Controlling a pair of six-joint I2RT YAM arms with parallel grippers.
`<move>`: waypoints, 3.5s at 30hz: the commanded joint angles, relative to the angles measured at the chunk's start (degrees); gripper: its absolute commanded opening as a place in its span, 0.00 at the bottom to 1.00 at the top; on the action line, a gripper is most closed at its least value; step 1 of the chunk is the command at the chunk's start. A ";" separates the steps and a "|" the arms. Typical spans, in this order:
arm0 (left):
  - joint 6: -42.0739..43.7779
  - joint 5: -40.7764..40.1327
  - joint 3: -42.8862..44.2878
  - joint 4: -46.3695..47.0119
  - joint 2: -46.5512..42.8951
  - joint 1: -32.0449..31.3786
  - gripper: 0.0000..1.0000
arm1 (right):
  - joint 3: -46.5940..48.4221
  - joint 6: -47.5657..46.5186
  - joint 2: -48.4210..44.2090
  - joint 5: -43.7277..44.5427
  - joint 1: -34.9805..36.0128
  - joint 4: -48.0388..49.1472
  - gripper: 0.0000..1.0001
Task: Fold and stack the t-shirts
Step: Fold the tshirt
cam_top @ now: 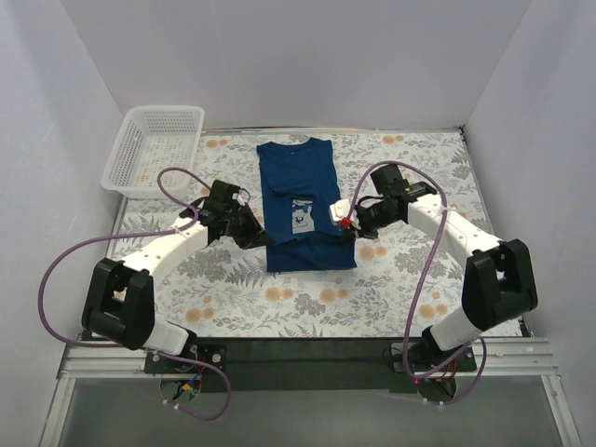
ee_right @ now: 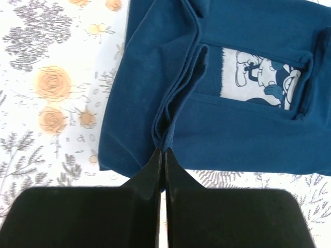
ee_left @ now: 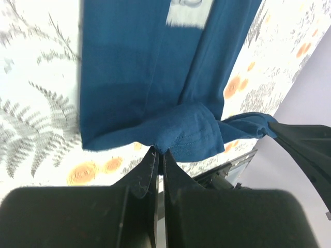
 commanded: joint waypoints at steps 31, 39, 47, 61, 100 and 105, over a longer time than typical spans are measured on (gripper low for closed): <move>8.98 9.24 27.48 1.91 30.16 12.21 0.00 | 34.64 3.48 30.96 -2.29 -5.66 -0.58 0.01; 9.50 10.38 33.10 0.68 35.17 12.83 0.00 | 38.69 4.79 34.48 -1.94 -6.45 -0.66 0.01; 9.59 10.91 35.31 0.50 38.16 13.18 0.00 | 41.32 5.76 37.11 -1.94 -6.54 -0.49 0.01; 9.59 11.79 38.38 0.33 40.63 13.53 0.00 | 45.10 7.43 40.98 -1.06 -7.16 -0.40 0.01; 8.89 11.79 46.38 -0.99 46.16 14.59 0.00 | 55.65 12.18 47.66 0.61 -7.42 0.74 0.02; 8.62 12.22 47.79 -0.99 47.04 14.85 0.00 | 56.09 13.66 48.80 1.48 -7.42 1.62 0.20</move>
